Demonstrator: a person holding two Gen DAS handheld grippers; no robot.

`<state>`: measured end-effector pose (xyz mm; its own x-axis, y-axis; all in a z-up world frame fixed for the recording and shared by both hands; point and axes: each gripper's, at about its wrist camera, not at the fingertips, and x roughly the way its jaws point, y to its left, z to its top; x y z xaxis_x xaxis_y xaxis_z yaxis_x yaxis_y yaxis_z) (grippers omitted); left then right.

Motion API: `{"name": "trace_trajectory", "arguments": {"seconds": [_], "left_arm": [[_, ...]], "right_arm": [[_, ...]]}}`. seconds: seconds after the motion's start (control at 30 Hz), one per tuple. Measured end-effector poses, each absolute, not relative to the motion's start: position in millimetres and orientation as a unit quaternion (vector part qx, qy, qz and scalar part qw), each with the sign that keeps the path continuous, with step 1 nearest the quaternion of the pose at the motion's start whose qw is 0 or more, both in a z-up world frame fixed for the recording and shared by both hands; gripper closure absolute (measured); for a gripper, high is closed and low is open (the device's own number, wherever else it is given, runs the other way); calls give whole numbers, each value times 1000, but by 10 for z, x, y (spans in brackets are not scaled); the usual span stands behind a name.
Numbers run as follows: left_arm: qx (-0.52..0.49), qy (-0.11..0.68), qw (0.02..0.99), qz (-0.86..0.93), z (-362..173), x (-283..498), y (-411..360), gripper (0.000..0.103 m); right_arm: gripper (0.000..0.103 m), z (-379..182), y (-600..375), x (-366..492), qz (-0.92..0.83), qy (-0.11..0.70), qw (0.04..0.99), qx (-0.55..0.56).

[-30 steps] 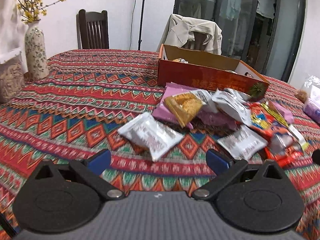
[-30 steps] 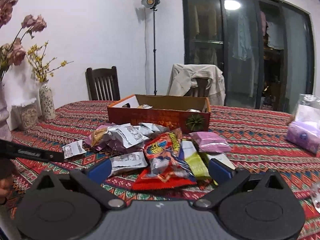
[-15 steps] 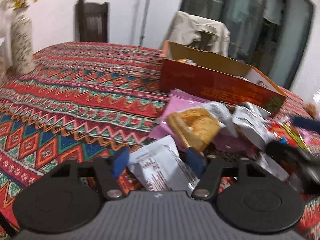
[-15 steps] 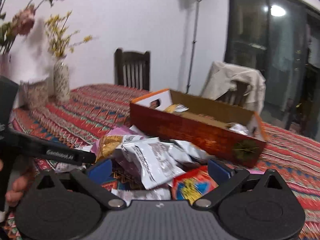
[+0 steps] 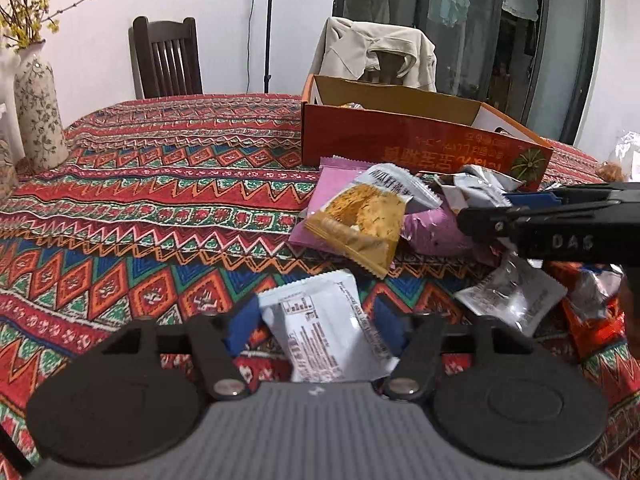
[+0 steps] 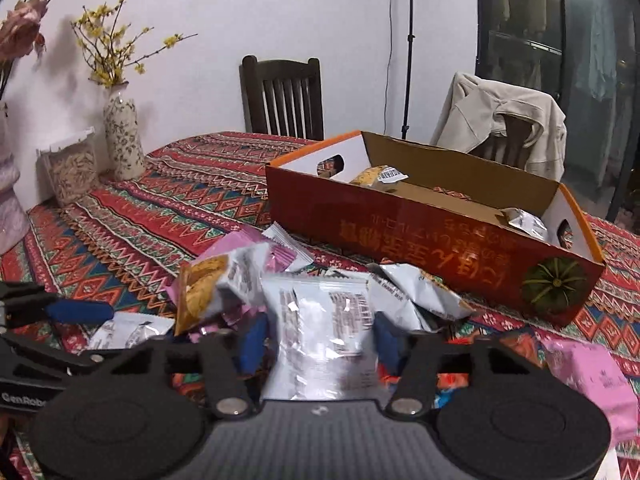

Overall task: Organize snacks
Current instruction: 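Carry both white packets into the cardboard box and open both tools to release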

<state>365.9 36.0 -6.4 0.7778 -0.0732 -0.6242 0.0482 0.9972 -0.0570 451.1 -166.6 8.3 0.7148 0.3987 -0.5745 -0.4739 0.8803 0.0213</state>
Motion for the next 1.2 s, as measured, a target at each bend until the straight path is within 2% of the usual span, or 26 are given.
{"name": "trace_trajectory", "arguments": {"seconds": [0.07, 0.47, 0.8, 1.0, 1.2], "left_arm": [[-16, 329, 943, -42, -28, 3562, 347, 49], [-9, 293, 954, -63, 333, 2934, 144, 49], [-3, 278, 957, -83, 551, 2753, -122, 49], [-24, 276, 951, -135, 770, 3106, -97, 49], [-19, 255, 950, -179, 1268, 4101, -81, 49]], "right_arm": [[54, 120, -1711, 4410, 232, 290, 927, -52], [54, 445, -2099, 3348, 206, 243, 947, -40], [54, 472, -2478, 2876, 189, 232, 954, -25], [54, 508, -2653, 2942, 182, 227, 957, -10], [54, 920, -2831, 3448, 214, 194, 957, -6]]}}
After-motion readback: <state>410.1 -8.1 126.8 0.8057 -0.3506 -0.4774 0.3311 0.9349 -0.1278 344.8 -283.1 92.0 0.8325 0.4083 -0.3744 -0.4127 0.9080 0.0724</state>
